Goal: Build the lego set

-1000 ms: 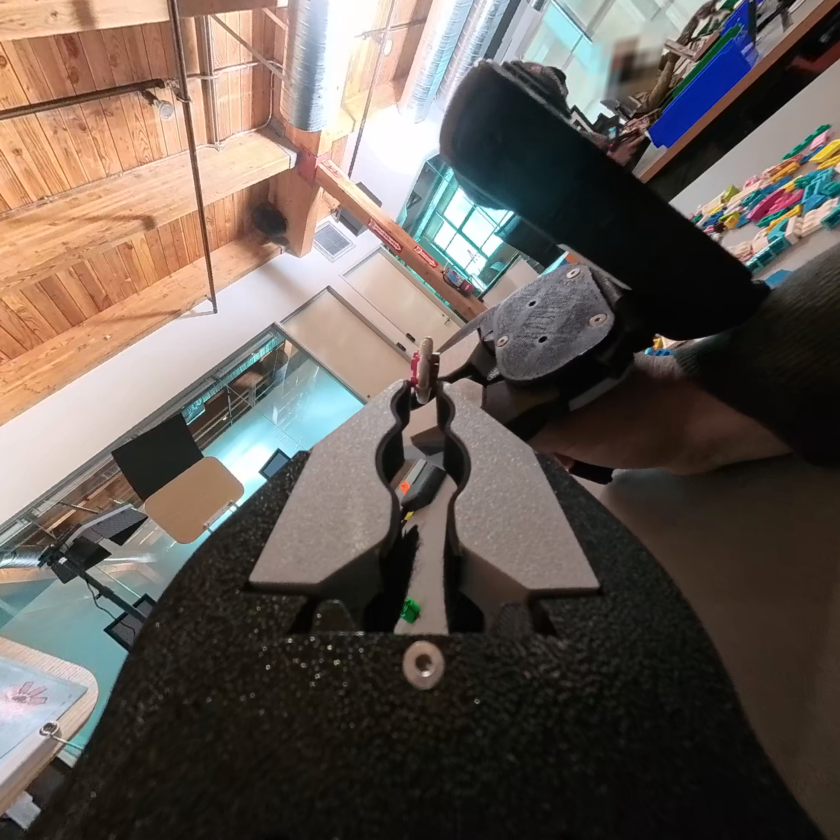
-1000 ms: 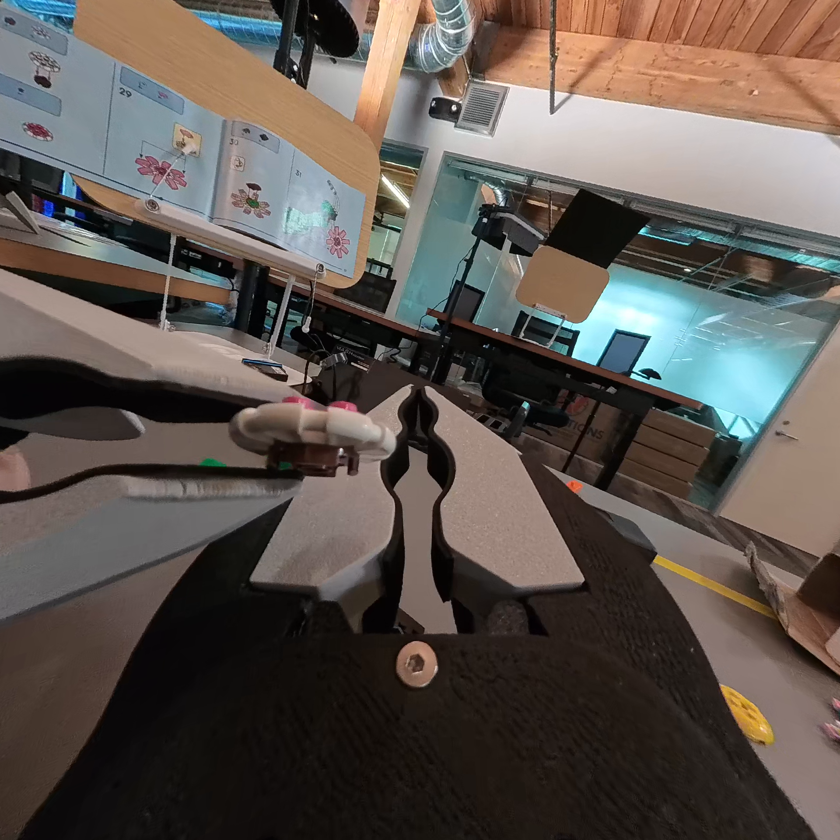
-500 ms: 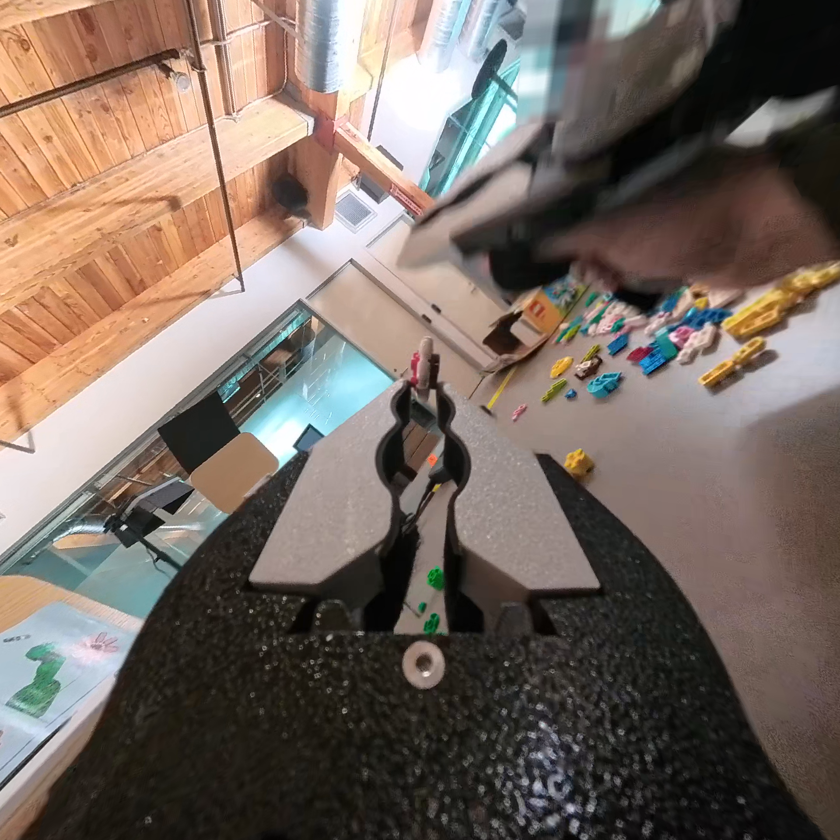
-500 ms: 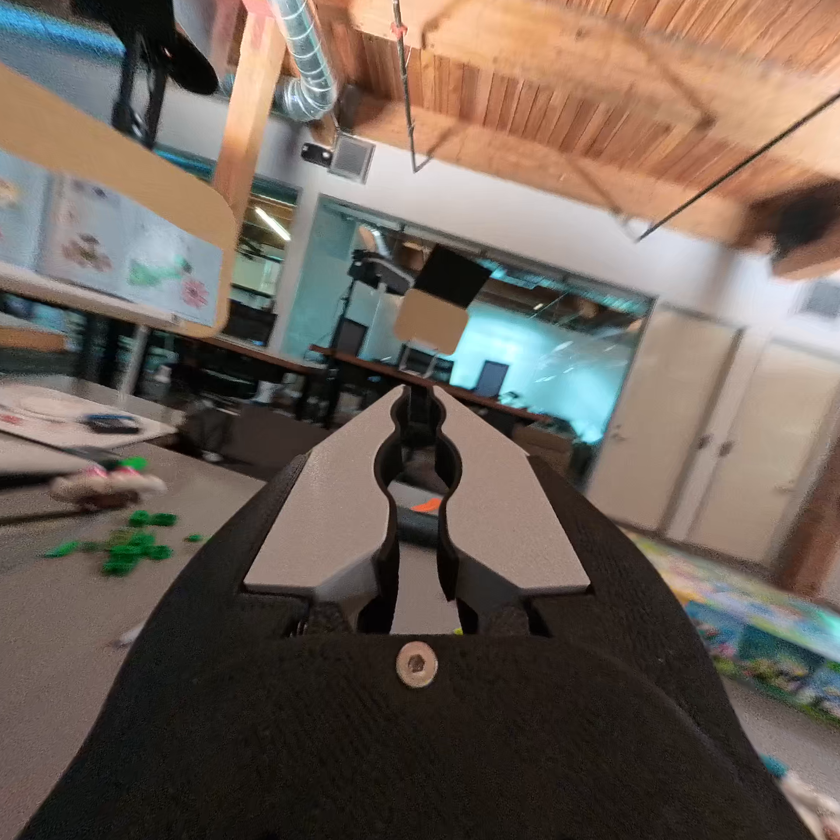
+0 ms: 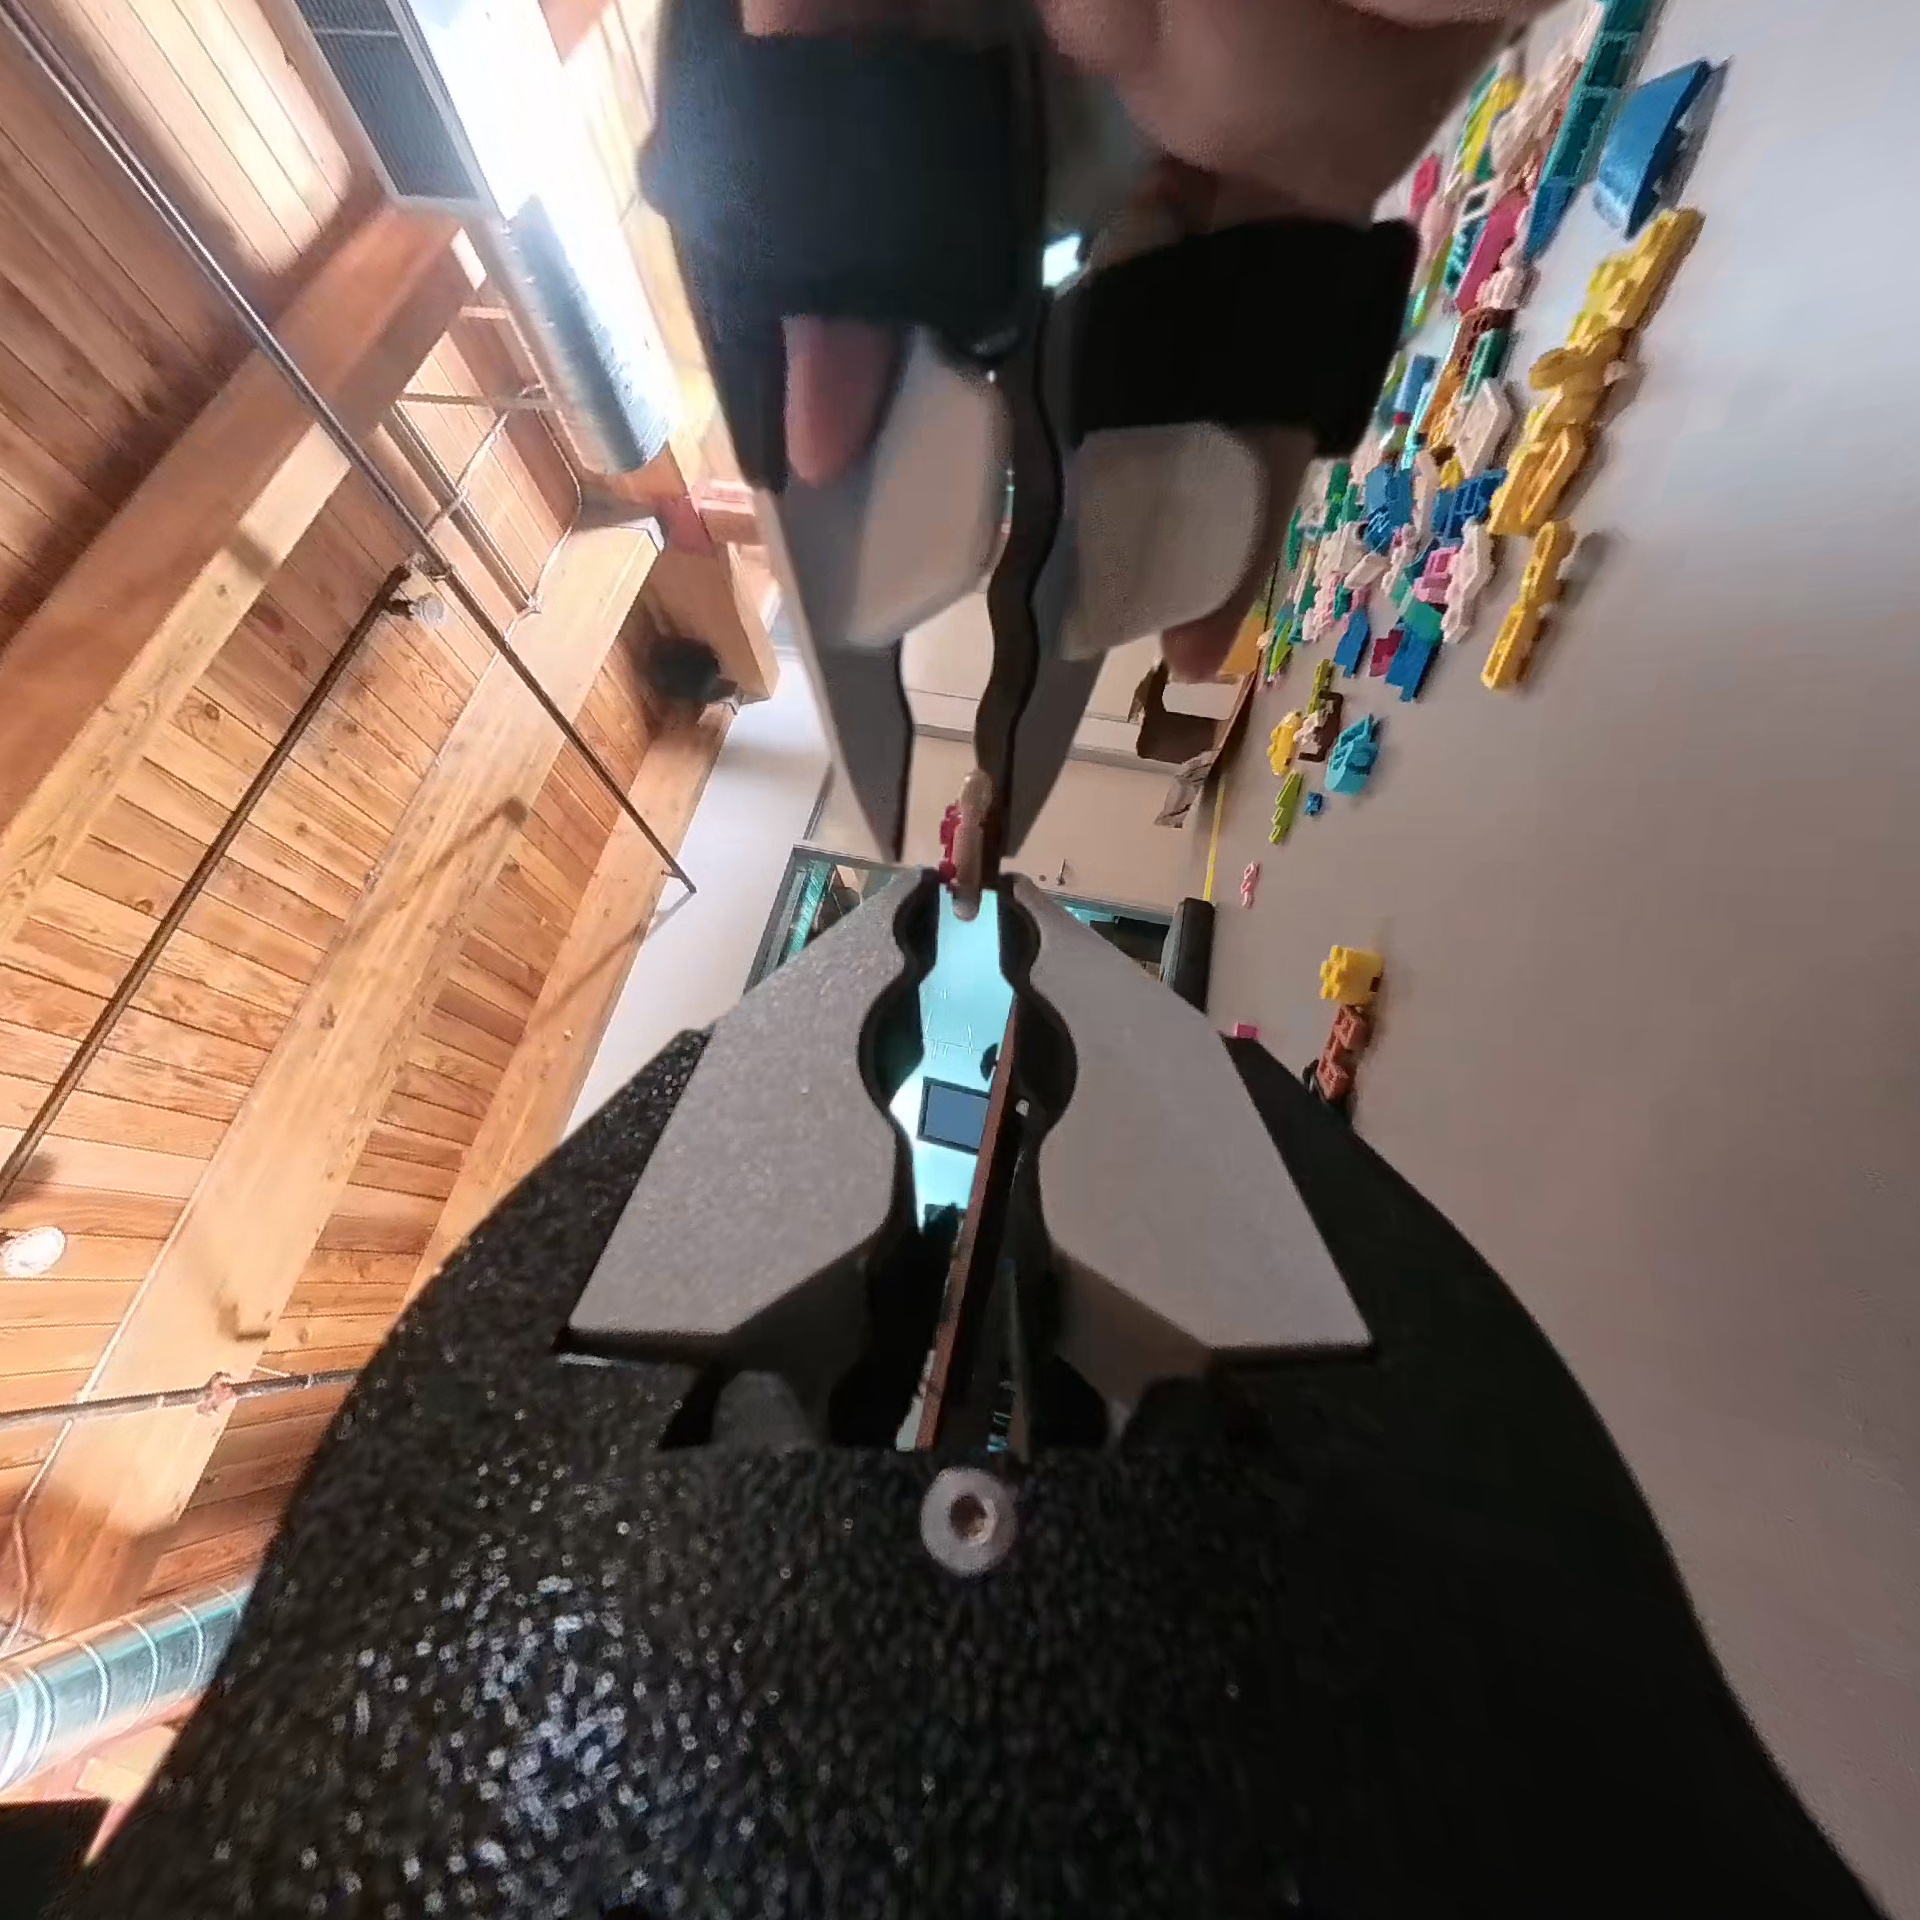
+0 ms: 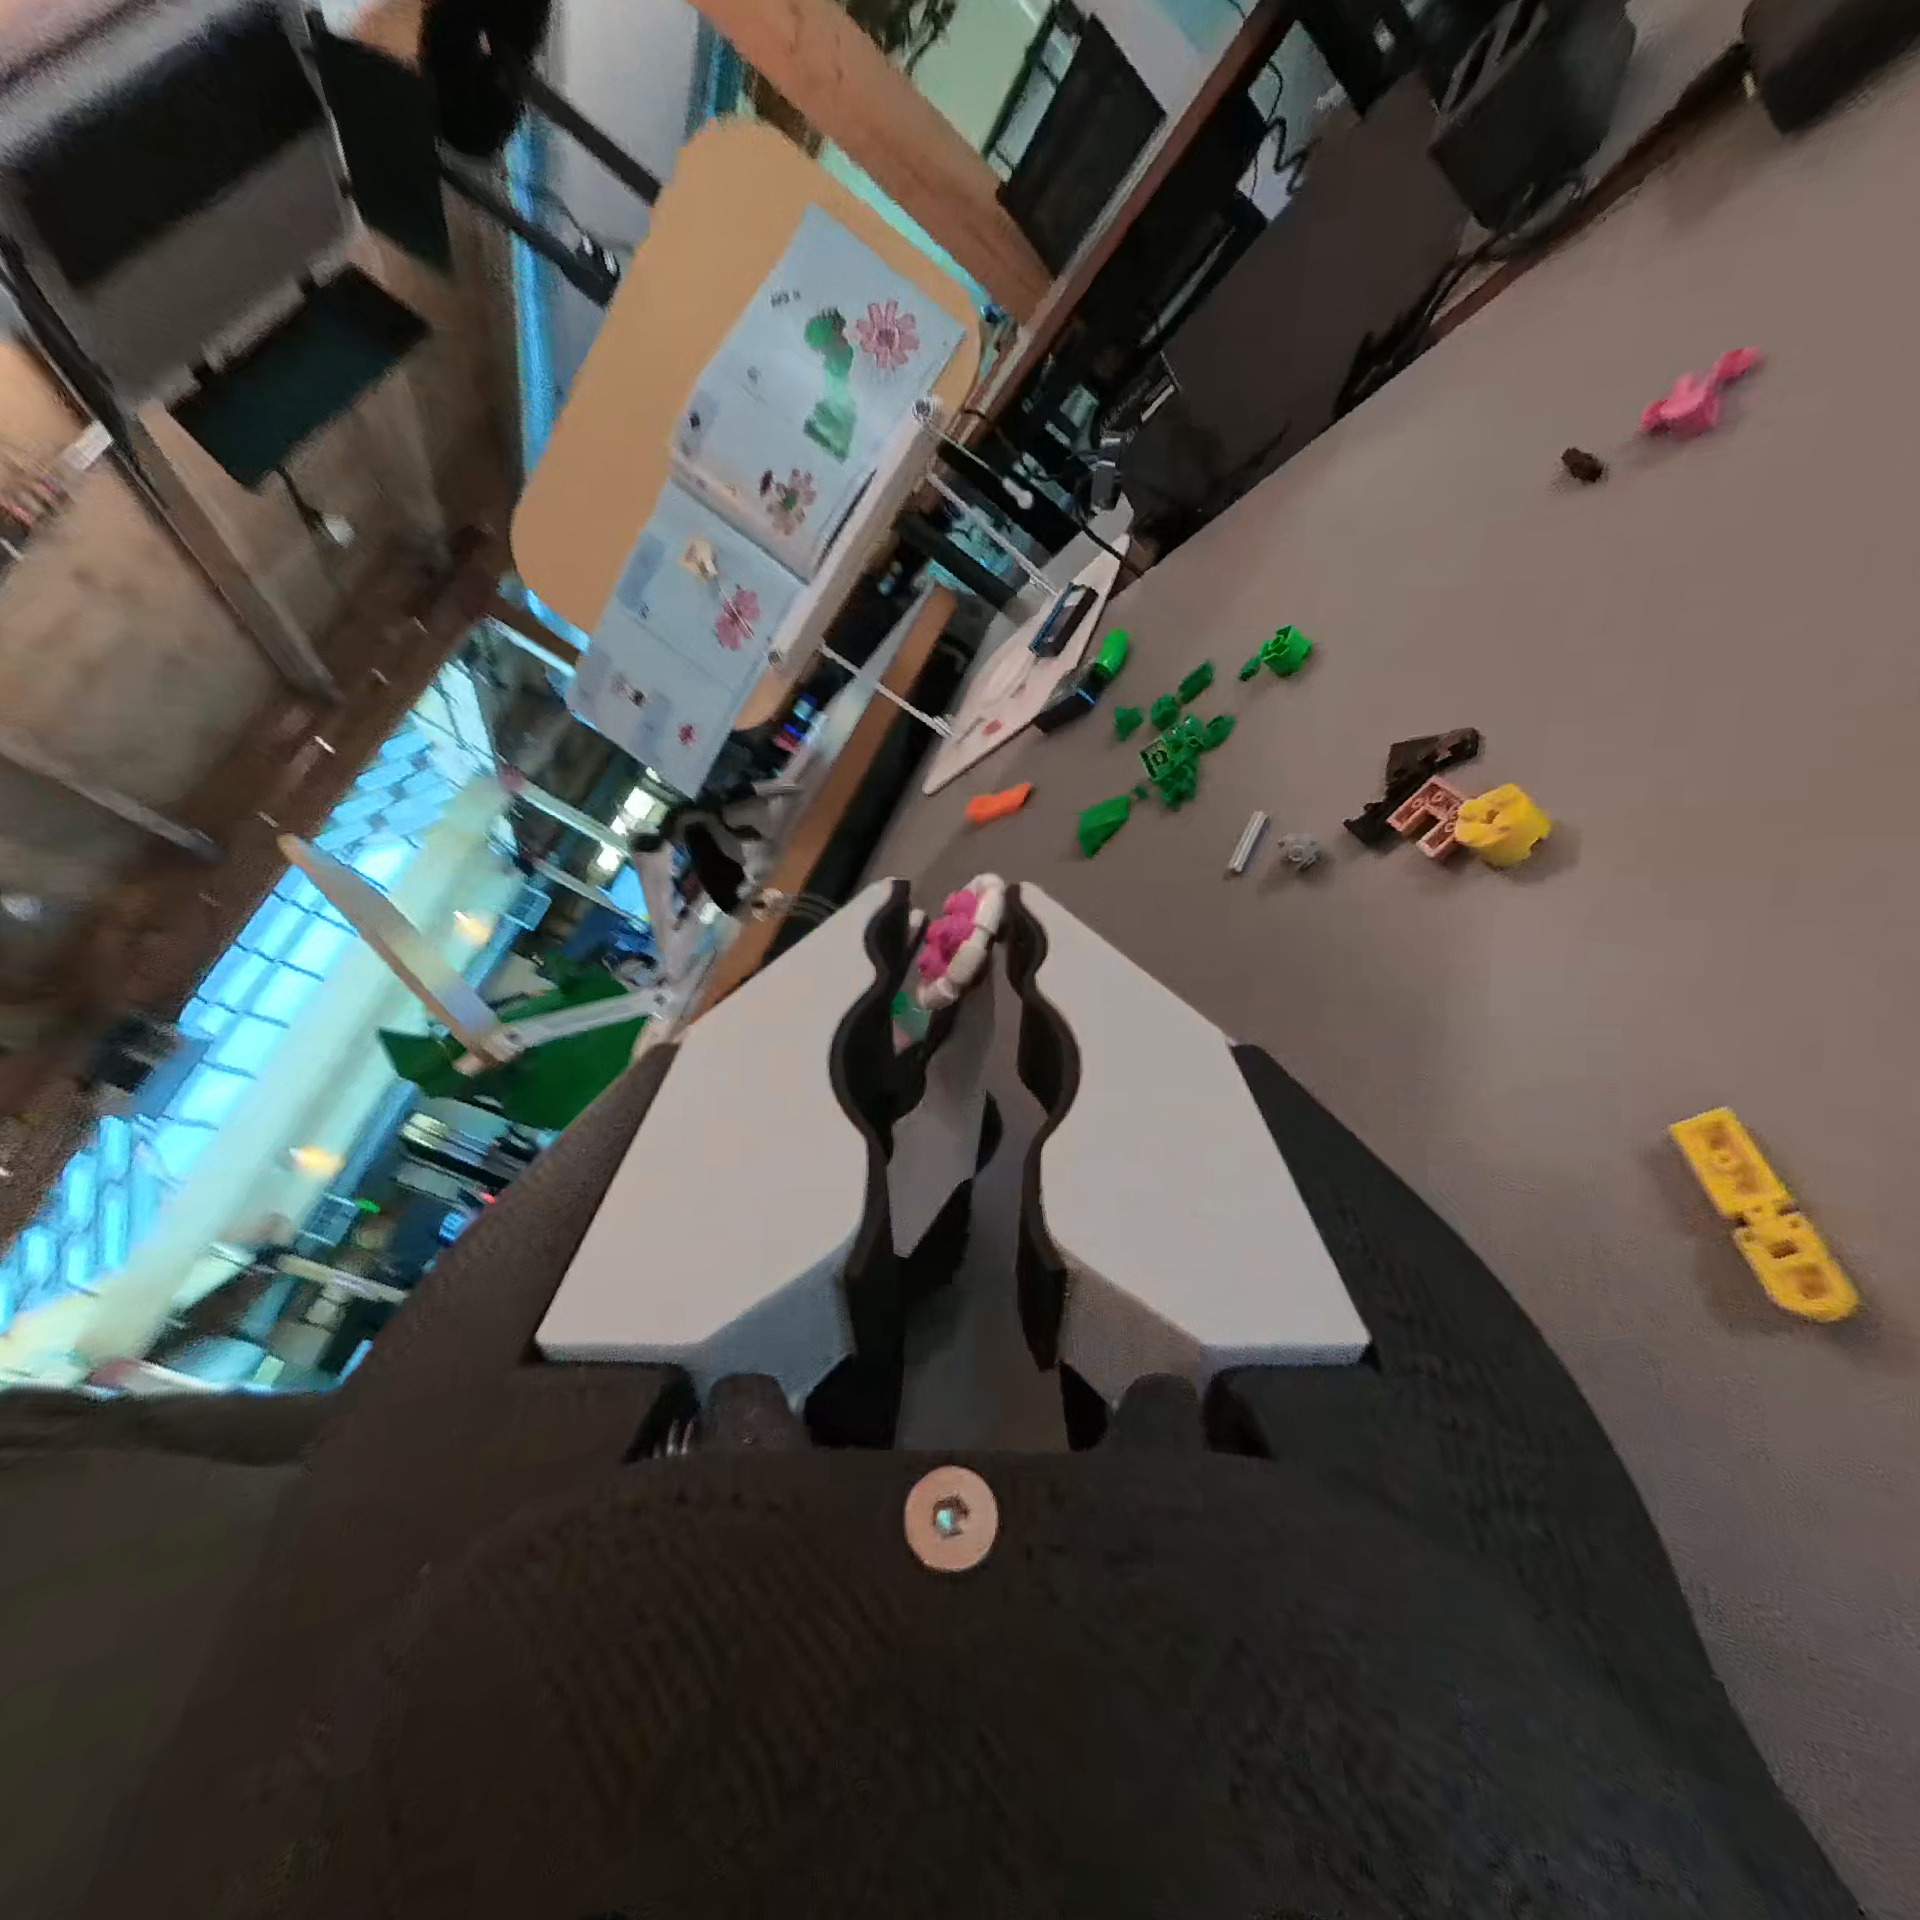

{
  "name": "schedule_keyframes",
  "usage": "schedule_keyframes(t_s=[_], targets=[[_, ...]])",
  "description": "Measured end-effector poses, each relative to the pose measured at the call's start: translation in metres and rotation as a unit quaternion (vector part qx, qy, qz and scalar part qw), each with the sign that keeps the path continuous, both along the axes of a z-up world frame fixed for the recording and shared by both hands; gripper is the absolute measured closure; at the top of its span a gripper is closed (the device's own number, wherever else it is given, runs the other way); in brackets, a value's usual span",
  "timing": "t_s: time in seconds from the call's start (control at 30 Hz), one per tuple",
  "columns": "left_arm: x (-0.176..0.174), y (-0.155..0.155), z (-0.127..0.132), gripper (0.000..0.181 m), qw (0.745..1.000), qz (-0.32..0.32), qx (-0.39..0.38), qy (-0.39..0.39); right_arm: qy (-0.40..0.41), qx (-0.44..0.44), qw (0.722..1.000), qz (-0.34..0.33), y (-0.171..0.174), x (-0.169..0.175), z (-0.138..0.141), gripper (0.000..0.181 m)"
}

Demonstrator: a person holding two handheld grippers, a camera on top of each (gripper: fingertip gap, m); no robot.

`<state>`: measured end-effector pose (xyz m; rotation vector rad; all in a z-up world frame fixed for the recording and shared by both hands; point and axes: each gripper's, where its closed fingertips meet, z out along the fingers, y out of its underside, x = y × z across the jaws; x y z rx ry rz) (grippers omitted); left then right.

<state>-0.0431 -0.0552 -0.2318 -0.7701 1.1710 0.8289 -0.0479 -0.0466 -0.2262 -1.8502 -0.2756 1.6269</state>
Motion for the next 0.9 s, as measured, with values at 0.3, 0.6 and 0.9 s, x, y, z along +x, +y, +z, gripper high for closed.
schedule_keyframes(t_s=[0.3, 0.6, 0.9], targets=[[-0.015, 0.017, -0.005, 0.168, 0.977, 0.019, -0.134, -0.163, -0.116, 0.007, 0.993, 0.031, -0.008, 0.01, -0.048, 0.173], [-0.055, 0.034, 0.003, 0.181, 0.905, 0.001, -0.208, -0.372, -0.277, 0.038, 0.952, 0.126, -0.037, -0.007, -0.099, 0.17], [-0.071, 0.035, 0.017, 0.179, 0.848, -0.058, -0.219, -0.48, -0.361, 0.187, 0.913, 0.033, 0.002, 0.02, -0.074, 0.142]])
